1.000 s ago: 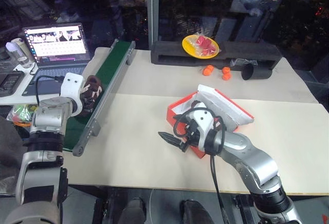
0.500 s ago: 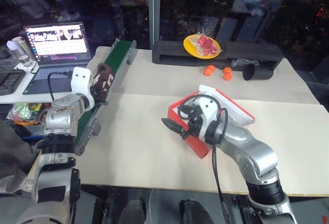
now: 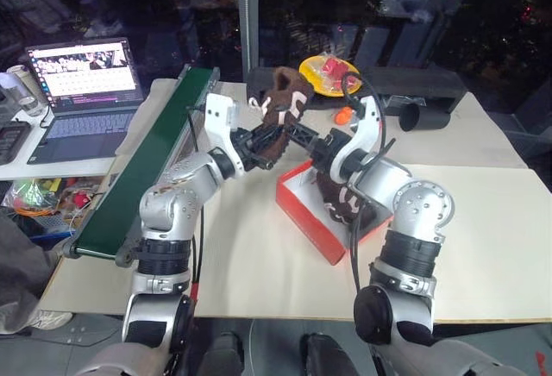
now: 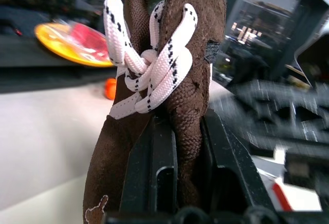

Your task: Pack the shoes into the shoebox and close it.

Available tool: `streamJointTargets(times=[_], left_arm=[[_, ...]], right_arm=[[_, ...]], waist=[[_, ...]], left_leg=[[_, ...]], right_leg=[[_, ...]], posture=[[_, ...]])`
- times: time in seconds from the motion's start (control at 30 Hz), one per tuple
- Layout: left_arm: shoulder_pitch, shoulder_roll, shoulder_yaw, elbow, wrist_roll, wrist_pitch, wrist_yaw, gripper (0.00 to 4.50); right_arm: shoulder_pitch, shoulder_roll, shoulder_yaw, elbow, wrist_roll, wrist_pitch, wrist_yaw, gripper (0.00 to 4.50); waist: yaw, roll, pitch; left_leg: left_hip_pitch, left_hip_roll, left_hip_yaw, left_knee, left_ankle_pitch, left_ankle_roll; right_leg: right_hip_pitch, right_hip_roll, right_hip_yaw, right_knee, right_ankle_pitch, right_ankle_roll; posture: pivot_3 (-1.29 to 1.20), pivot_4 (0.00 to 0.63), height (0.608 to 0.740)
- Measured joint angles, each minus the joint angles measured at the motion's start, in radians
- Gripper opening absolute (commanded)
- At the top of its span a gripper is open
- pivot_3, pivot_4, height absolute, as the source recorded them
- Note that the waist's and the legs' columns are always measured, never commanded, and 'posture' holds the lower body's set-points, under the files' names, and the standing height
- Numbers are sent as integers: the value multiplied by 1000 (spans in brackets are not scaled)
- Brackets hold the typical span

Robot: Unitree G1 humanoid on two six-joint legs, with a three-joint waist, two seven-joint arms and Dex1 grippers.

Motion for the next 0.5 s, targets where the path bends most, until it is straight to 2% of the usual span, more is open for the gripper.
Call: streamJointTargets(times=[0.5], left_arm=[[4, 8, -11, -6, -3, -5, -28, 105]], right_arm=[[-34, 10, -32, 20, 76, -8, -79, 4500]], waist=[[-5, 0, 0]], left_leg=[[0, 0, 0, -1, 0, 0]], right_leg=[[1, 0, 0, -8, 0, 0]], posture=[[0, 150, 740]])
